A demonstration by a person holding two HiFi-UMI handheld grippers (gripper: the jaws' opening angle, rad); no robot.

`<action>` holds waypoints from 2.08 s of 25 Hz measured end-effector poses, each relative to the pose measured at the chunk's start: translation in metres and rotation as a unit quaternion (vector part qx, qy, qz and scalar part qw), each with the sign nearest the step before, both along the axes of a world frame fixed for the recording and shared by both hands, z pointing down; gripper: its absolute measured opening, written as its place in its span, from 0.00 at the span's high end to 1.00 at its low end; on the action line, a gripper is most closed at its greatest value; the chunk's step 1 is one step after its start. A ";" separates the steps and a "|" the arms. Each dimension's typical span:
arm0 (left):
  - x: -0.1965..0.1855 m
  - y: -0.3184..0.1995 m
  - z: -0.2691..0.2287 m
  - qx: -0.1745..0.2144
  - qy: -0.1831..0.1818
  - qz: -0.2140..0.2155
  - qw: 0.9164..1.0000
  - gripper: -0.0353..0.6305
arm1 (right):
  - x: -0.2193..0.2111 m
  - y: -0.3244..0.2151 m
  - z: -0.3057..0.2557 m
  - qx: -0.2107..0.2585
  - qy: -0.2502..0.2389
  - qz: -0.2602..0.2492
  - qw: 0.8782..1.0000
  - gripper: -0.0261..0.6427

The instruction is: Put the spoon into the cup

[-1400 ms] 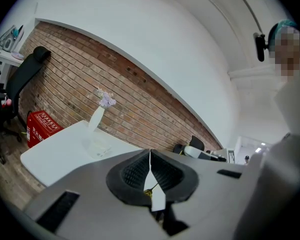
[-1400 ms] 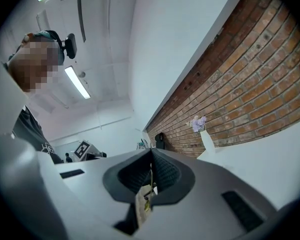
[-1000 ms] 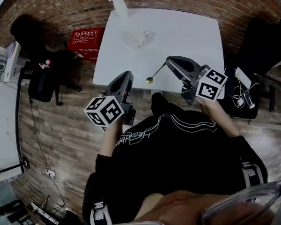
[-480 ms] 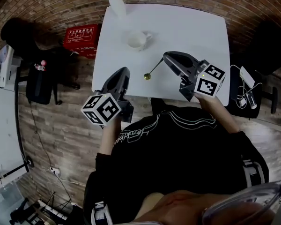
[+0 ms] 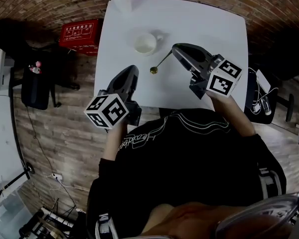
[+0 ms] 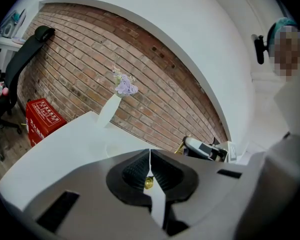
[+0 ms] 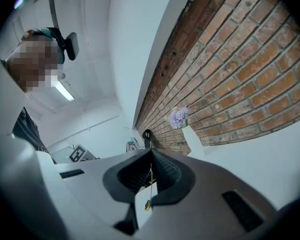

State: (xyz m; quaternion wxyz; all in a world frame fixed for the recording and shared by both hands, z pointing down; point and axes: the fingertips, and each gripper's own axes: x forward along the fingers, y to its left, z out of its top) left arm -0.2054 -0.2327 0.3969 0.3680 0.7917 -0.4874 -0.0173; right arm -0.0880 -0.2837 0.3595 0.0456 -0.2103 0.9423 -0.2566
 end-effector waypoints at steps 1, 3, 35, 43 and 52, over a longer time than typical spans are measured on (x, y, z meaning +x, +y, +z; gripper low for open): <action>-0.001 -0.004 0.003 -0.003 -0.001 0.001 1.000 0.94 | -0.001 -0.005 0.001 0.000 0.000 0.002 1.000 0.96; -0.003 -0.011 0.010 -0.009 -0.001 0.002 1.000 0.94 | -0.002 -0.016 0.003 -0.001 0.001 0.006 1.000 0.96; -0.034 -0.045 0.088 -0.091 0.019 -0.029 0.995 0.94 | -0.065 -0.120 0.079 -0.017 0.056 0.003 0.998 0.96; -0.032 -0.044 0.100 -0.107 0.021 -0.033 0.993 0.94 | -0.075 -0.123 0.107 -0.035 0.071 -0.007 0.997 0.96; -0.038 -0.044 0.101 -0.113 0.016 -0.041 0.993 0.94 | -0.081 -0.121 0.126 -0.052 0.078 -0.013 0.995 0.96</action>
